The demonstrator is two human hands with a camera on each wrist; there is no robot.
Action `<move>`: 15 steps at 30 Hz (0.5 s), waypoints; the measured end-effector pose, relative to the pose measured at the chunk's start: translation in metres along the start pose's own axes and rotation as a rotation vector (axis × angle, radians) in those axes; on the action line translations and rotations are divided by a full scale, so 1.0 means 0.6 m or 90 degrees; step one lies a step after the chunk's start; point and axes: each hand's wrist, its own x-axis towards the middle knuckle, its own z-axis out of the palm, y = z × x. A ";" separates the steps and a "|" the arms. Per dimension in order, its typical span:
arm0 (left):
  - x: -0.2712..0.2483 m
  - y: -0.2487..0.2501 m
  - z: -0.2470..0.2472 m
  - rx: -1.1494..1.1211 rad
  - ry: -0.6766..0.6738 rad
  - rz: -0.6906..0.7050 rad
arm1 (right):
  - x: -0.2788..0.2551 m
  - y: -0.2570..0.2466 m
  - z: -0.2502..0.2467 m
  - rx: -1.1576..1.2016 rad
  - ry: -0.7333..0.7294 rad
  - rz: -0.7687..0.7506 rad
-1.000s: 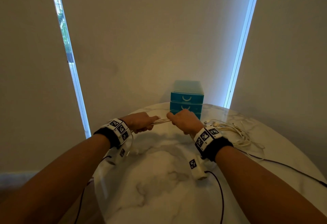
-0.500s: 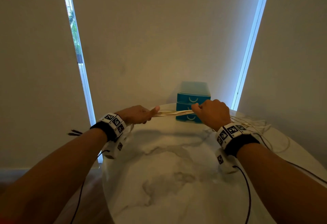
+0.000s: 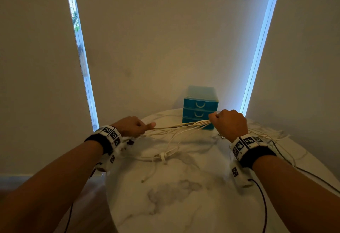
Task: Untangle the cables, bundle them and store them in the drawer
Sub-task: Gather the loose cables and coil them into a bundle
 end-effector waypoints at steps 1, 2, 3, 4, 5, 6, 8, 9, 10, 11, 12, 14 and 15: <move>0.001 -0.003 0.001 0.030 -0.006 0.009 | 0.002 0.005 0.002 0.010 0.002 0.014; -0.002 -0.012 -0.002 0.063 0.000 0.023 | 0.005 0.009 0.003 0.012 0.005 0.023; 0.000 -0.020 -0.003 0.087 0.016 0.041 | 0.007 0.015 0.005 0.003 0.004 0.028; 0.002 -0.029 -0.005 0.093 0.040 0.054 | 0.007 0.017 0.005 -0.013 -0.003 0.024; 0.005 -0.036 -0.006 0.093 0.056 0.055 | 0.008 0.018 0.008 -0.027 -0.007 0.021; 0.007 -0.039 -0.006 0.098 0.062 0.045 | 0.007 0.016 0.008 -0.026 -0.008 0.024; 0.013 -0.047 -0.003 0.134 0.050 -0.018 | 0.007 0.013 0.006 -0.004 -0.008 0.040; 0.015 -0.051 -0.003 0.139 0.034 -0.058 | 0.007 0.012 0.005 0.004 -0.008 0.048; 0.016 -0.052 -0.005 0.114 0.019 -0.084 | 0.006 0.012 0.001 0.016 -0.006 0.056; 0.019 -0.049 -0.007 0.064 0.012 -0.093 | 0.006 0.013 -0.002 0.026 -0.004 0.063; 0.020 -0.038 -0.010 -0.003 0.016 -0.079 | 0.005 0.012 -0.007 0.033 0.000 0.068; 0.017 0.015 -0.011 -0.128 0.057 -0.014 | 0.005 0.005 -0.011 0.054 0.011 0.076; 0.013 0.053 -0.009 -0.174 0.090 0.030 | 0.006 -0.001 -0.011 0.071 0.016 0.076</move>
